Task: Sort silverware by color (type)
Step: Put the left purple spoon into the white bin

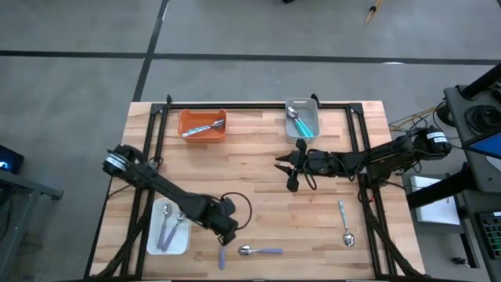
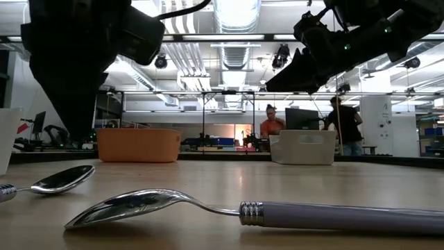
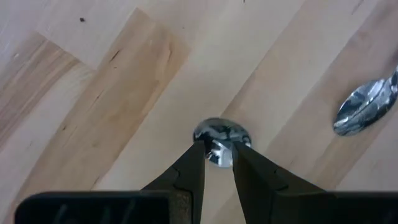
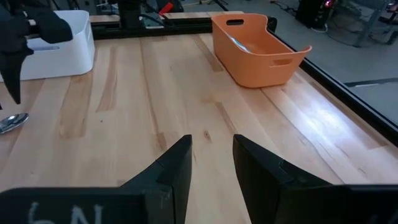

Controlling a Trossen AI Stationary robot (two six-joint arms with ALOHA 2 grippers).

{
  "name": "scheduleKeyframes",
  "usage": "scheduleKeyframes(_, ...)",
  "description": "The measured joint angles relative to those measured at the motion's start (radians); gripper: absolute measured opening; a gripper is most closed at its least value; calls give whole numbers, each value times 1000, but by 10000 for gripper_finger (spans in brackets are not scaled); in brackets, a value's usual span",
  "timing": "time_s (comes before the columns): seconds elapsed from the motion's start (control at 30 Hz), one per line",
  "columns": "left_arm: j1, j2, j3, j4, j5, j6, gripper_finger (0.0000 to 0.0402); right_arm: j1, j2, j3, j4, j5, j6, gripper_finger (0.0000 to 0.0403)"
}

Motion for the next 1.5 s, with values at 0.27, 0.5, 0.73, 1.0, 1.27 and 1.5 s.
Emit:
scheduleKeyframes(0.27,-22,54,102,-76,0,-79,63,0,0,0,-12,0,0,109)
scheduleKeyframes(0.5,-54,90,112,-74,15,-209,63,0,-4,0,-17,0,-45,109)
scheduleKeyframes(0.73,-83,116,112,-71,127,-348,85,0,-15,23,-18,0,-88,109)
scheduleKeyframes(1.0,-83,119,112,-66,90,-424,141,0,-15,31,-81,0,-130,109)
scheduleKeyframes(1.27,-96,119,112,-55,-12,-496,164,0,-18,31,-87,0,-130,109)
scheduleKeyframes(1.5,-112,119,108,-41,-71,-529,165,0,-23,31,-86,0,-128,109)
